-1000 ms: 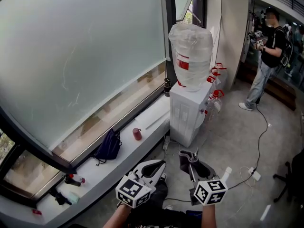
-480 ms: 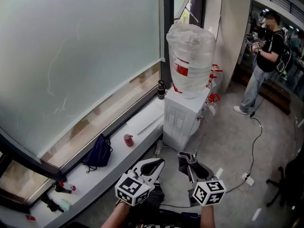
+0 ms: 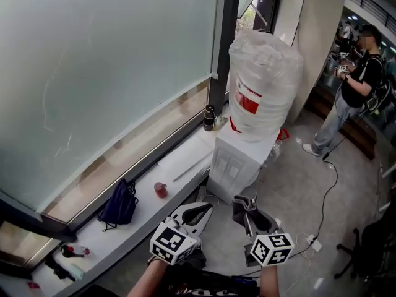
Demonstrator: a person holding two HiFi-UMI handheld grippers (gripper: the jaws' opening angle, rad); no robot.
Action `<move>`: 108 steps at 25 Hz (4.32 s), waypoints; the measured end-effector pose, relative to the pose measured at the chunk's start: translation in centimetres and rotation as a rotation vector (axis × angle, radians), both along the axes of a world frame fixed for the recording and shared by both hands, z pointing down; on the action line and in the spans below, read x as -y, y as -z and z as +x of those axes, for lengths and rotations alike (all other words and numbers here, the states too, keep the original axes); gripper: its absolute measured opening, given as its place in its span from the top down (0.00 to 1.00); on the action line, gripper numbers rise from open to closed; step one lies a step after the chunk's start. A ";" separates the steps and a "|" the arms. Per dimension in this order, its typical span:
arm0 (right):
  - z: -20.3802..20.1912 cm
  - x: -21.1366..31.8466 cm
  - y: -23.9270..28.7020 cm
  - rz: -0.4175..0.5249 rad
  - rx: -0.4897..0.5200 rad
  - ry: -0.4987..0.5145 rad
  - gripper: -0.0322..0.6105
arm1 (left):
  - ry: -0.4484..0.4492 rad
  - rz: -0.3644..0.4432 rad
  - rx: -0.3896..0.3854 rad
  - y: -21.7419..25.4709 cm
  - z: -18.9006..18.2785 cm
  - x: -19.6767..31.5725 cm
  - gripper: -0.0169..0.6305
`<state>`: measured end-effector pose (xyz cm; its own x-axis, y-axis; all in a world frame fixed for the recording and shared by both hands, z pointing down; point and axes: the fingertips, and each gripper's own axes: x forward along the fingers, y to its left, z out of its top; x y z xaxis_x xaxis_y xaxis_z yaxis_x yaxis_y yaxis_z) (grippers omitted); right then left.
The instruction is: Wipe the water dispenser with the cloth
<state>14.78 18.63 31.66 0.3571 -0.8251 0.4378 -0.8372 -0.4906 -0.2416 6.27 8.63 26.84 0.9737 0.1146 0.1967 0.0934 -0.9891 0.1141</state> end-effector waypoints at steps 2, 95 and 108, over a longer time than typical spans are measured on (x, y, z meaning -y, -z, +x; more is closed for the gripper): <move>1.3 1.2 -0.4 -0.015 0.004 -0.007 0.79 | -0.005 -0.011 0.006 -0.5 1.1 1.4 0.94; 21.6 18.4 -14.2 -0.233 0.213 0.058 0.79 | 0.353 -0.140 0.059 -9.8 6.2 11.6 0.94; 23.6 27.7 -17.7 -0.235 0.052 0.004 0.79 | 0.389 -0.136 0.081 -16.4 3.2 13.1 0.94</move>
